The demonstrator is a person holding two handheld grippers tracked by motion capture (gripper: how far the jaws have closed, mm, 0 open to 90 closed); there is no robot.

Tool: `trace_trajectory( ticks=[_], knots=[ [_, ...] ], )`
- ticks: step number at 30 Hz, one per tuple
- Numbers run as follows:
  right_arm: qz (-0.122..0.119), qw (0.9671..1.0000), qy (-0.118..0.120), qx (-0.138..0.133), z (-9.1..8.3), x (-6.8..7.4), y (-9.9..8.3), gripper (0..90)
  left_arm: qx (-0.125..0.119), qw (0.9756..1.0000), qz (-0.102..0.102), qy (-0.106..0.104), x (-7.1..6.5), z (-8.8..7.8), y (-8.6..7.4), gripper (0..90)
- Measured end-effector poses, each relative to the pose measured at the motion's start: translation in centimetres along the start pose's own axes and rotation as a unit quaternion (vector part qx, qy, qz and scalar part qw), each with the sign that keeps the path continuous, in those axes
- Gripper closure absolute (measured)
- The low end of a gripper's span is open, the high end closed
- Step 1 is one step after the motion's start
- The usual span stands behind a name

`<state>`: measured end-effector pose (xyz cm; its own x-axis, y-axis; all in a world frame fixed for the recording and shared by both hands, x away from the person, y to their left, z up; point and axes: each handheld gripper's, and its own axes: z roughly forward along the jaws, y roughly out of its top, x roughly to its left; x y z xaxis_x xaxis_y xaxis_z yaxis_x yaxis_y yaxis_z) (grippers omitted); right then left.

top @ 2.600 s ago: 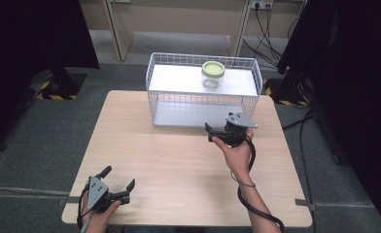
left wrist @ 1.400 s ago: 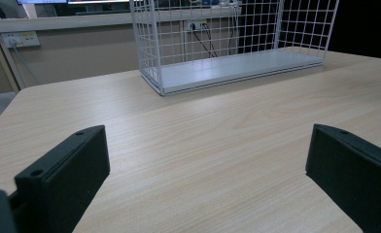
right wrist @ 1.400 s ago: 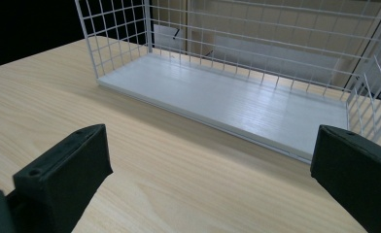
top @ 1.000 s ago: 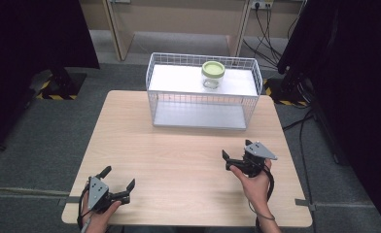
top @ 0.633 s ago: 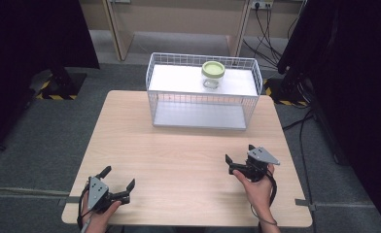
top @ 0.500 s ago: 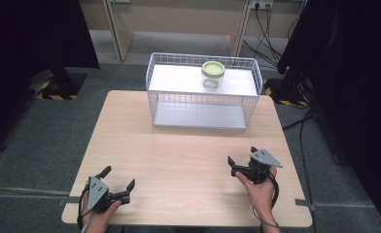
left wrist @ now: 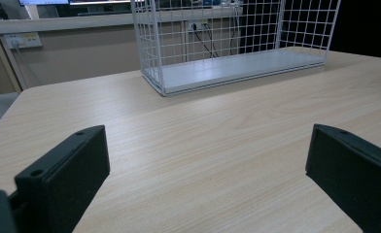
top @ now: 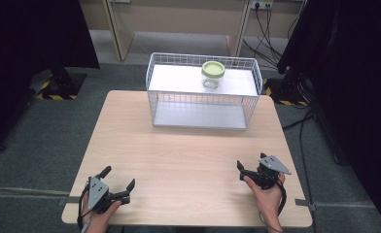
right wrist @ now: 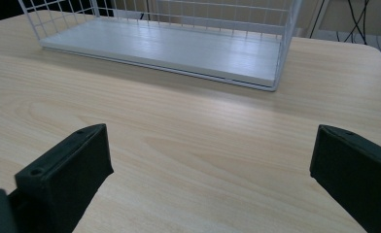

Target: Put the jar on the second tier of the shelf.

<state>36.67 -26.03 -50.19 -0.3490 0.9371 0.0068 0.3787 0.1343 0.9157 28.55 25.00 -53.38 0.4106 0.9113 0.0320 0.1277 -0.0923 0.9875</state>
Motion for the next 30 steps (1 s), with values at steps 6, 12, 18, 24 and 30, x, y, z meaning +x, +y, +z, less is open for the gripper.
trace_trajectory(
  ticks=[6, 12, 18, 24, 30],
  knots=[
    [0.004, 0.9999, -0.008, 0.005, -0.1, -0.5, -0.6, 1.6, 0.000, 1.0000, 0.000, 0.000, 0.0, 0.0, 0.0, 1.7],
    [0.008, 0.9999, -0.013, 0.007, -0.1, -0.9, -1.1, 1.6, 0.000, 1.0000, 0.001, 0.000, 0.0, 0.0, 0.0, 1.7],
    [0.010, 0.9998, -0.018, 0.006, -0.1, -1.1, -1.4, 1.6, 0.000, 1.0000, 0.002, 0.000, 0.0, 0.0, 0.0, 1.7],
    [0.012, 0.9997, -0.020, 0.008, -0.1, -1.2, -1.8, 1.7, 0.000, 1.0000, 0.001, 0.001, 0.0, 0.0, 0.0, 1.7],
    [0.015, 0.9996, -0.024, 0.004, 0.0, -1.3, -2.2, 2.1, 0.000, 1.0000, 0.002, 0.000, 0.0, 0.0, 0.0, 1.7]
  ],
)
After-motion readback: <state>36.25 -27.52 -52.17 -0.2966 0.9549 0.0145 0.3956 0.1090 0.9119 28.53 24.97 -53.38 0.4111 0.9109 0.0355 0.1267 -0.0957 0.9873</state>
